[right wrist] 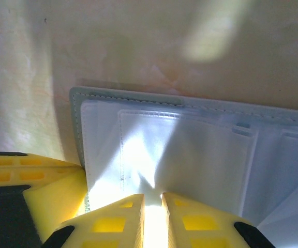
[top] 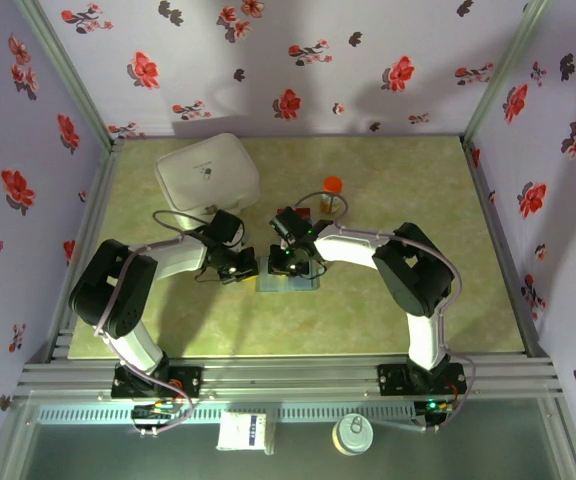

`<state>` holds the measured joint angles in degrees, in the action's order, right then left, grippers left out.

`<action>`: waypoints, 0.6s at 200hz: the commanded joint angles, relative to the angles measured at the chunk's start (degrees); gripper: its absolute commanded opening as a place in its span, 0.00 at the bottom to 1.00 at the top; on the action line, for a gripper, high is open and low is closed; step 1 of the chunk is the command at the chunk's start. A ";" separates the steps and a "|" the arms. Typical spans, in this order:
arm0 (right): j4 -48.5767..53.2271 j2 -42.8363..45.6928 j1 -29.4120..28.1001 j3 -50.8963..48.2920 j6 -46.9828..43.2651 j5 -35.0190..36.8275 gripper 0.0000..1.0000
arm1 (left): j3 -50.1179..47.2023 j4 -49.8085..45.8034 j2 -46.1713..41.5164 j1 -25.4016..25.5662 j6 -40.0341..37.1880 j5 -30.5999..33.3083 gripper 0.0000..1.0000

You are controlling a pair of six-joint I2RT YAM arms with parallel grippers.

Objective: Take the credit cards out of the card holder

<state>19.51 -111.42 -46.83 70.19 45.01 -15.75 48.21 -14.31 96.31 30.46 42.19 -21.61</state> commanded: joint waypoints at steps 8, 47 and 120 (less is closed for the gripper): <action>4.92 2.33 -0.36 0.77 -1.84 2.94 0.20 | -0.56 -0.95 -0.14 -0.53 -0.89 1.16 0.00; 5.17 6.84 0.16 0.49 -4.24 4.28 0.25 | 1.65 -5.65 -3.91 -1.14 -2.41 3.31 0.03; 9.99 17.06 7.46 -4.90 -11.65 12.74 0.44 | 2.04 -11.78 -12.71 -6.28 -6.90 12.99 0.29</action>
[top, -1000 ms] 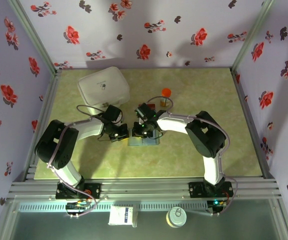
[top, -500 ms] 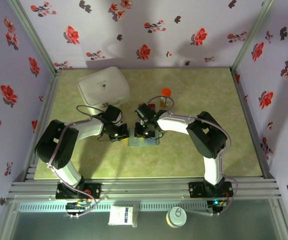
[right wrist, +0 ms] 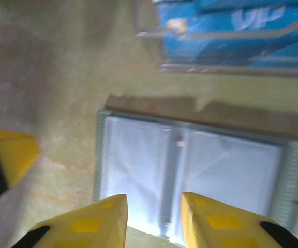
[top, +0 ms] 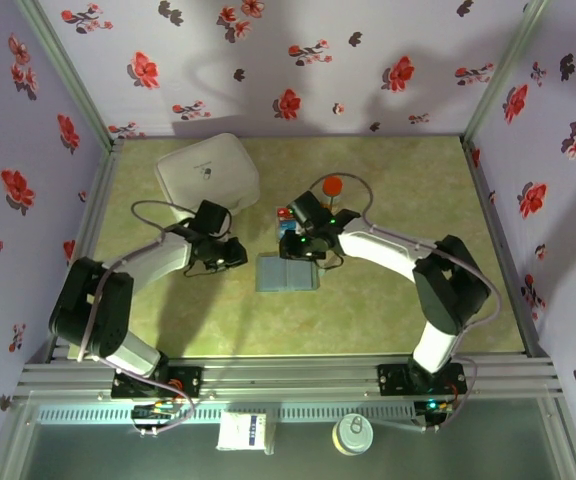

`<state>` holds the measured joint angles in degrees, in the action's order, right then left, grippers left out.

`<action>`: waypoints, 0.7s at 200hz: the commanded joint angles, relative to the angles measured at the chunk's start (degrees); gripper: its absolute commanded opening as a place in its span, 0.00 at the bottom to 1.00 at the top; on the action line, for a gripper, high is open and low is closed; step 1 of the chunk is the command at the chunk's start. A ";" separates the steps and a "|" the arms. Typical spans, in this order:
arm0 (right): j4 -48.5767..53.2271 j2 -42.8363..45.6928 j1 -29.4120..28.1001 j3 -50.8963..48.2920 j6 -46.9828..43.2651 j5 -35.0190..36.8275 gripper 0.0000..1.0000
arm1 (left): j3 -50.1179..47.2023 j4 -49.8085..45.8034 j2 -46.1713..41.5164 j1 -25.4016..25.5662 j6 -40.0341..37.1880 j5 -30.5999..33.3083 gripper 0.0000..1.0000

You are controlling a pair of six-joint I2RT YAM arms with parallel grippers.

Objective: Take the credit cards out of the card holder

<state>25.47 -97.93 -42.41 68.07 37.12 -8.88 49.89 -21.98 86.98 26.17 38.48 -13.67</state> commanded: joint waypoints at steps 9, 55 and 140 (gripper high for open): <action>4.38 4.83 4.71 -3.75 -4.45 6.58 0.48 | -0.03 -4.60 -4.72 -2.65 -3.73 6.51 0.33; 5.54 10.98 11.36 -8.90 -8.77 15.57 0.91 | -2.80 -5.14 -9.99 -7.23 -6.22 11.60 0.78; -4.73 14.19 20.98 -17.50 -20.96 37.75 0.99 | -9.89 -1.17 -16.46 -16.59 -12.03 25.98 1.00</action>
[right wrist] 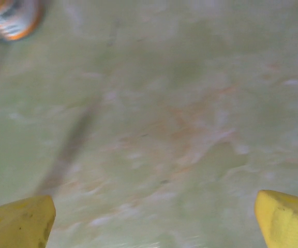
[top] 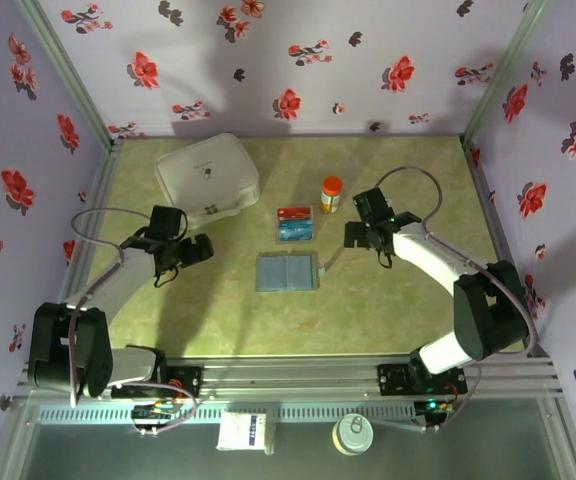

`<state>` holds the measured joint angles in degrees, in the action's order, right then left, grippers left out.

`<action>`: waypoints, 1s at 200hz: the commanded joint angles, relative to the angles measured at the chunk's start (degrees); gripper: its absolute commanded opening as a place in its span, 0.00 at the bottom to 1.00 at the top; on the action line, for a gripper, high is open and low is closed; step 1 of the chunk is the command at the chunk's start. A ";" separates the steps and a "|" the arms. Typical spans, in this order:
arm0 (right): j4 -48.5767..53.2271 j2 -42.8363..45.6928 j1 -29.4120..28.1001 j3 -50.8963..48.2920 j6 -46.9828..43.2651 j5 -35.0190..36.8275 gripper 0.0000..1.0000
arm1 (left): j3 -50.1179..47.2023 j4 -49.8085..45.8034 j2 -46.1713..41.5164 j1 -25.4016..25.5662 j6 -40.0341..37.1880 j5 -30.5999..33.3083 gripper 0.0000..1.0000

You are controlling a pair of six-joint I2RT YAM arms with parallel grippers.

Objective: Take the credit cards out of the card holder

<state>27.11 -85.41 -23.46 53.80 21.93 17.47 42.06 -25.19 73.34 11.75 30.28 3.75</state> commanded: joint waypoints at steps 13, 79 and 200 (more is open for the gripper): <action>-10.80 2.11 3.42 -5.29 -8.18 14.29 0.99 | -2.83 3.60 -3.45 -3.08 -5.32 12.36 1.00; -47.32 3.52 7.41 -20.42 -24.37 16.62 0.99 | -6.77 17.08 -6.98 -6.45 -15.26 21.37 1.00; -71.13 0.93 16.18 -30.01 -21.94 0.73 0.99 | -21.92 68.46 2.79 -8.61 -27.64 8.82 1.00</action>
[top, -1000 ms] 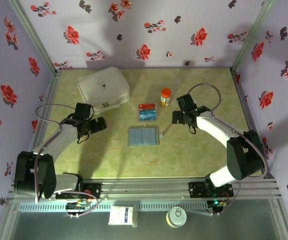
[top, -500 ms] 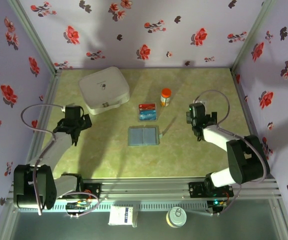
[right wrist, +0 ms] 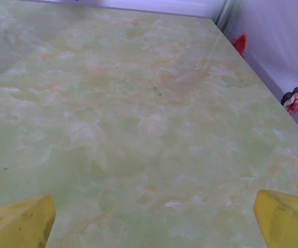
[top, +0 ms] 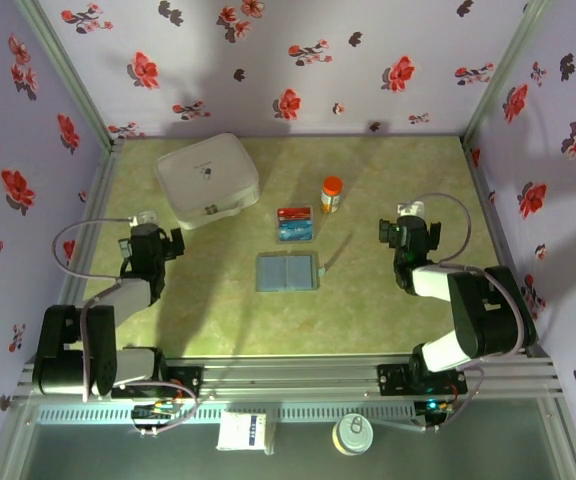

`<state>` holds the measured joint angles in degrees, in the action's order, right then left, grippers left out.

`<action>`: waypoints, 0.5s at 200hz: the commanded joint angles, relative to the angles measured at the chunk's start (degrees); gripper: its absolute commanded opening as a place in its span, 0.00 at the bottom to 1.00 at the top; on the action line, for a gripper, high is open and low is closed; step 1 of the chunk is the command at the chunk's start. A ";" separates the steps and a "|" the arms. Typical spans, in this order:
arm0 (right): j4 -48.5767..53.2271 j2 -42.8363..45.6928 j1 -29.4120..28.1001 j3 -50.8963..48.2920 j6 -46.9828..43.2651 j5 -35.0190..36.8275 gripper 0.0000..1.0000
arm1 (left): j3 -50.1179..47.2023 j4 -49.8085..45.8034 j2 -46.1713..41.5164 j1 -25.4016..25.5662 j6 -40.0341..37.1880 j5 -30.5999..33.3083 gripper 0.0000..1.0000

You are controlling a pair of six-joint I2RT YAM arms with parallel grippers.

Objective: Take the credit cards out of the card holder

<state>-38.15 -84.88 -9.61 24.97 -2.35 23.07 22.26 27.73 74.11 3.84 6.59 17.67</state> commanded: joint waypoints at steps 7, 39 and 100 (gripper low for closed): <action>-6.32 0.32 3.04 -1.41 3.03 -5.77 0.99 | -2.55 17.09 2.51 -0.72 -5.58 -6.30 1.00; -10.53 -1.72 6.26 -2.91 4.89 -11.57 0.99 | -4.52 27.51 8.33 -1.82 -7.12 -8.78 1.00; -11.89 -4.18 7.45 -2.58 6.60 -12.04 0.99 | -0.14 24.08 14.39 -2.69 -7.68 -12.51 1.00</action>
<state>-49.47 -88.97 -2.70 20.93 1.69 10.37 18.79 51.90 88.27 2.20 0.38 7.42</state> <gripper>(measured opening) 0.993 0.997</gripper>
